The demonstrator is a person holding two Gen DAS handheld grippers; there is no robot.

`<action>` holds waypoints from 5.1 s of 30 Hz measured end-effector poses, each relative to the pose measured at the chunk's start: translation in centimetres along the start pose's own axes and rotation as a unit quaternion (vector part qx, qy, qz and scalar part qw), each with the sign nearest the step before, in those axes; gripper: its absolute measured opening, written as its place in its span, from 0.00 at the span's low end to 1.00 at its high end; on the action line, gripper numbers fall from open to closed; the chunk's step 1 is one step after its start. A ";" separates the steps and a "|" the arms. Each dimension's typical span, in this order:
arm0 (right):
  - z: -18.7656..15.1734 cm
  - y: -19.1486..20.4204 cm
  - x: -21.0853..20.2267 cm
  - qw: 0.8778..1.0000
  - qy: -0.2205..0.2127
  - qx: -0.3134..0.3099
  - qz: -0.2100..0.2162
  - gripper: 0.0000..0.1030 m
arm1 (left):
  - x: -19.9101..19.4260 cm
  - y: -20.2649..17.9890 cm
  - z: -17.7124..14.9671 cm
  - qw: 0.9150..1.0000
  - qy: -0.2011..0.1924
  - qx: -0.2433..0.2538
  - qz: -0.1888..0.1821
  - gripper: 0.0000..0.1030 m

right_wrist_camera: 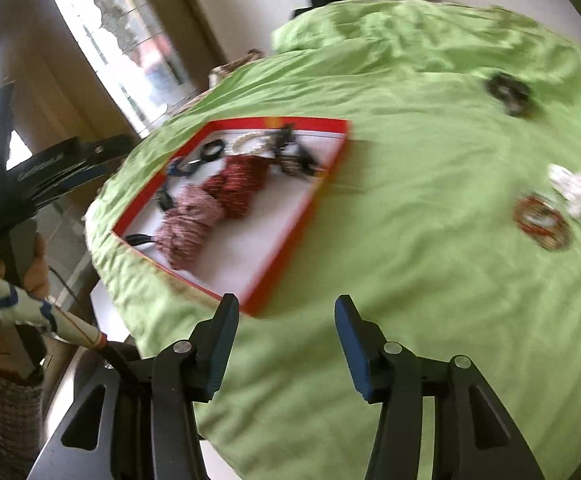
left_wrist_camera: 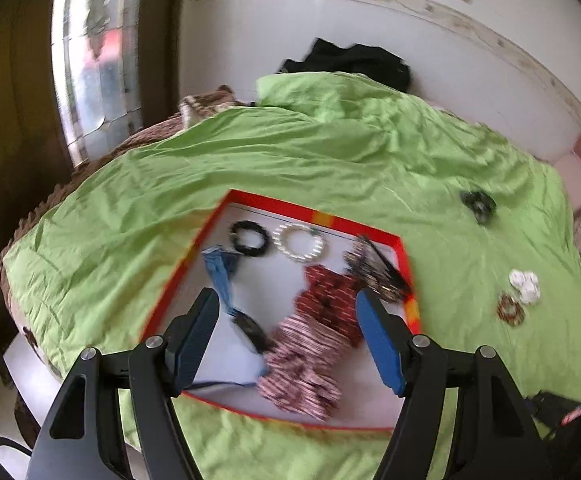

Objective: Organize jewelry

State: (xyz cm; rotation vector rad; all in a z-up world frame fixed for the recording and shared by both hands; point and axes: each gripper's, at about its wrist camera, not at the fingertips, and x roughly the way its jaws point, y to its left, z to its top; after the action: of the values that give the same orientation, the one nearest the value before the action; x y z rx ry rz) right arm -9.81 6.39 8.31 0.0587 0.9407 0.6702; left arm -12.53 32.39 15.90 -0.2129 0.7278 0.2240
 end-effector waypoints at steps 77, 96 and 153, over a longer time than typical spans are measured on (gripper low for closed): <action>3.7 -31.1 -6.2 0.964 -0.131 0.189 -0.136 0.56 | 11.5 -28.7 -5.8 0.976 0.111 0.163 -0.091 0.68; 5.0 -32.8 -3.2 0.968 -0.113 0.197 -0.103 0.03 | 20.6 -34.1 -4.9 0.953 0.199 0.123 -0.194 0.08; -9.9 -28.3 -10.1 0.966 -0.026 0.258 -0.021 0.23 | 12.8 -22.9 -4.3 0.974 0.154 0.117 -0.121 0.30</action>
State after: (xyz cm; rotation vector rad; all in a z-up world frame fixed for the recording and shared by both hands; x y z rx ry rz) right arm -7.12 -24.11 0.36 0.5143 1.0433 0.3689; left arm 0.37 11.05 6.73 -0.1104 1.0197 -0.1316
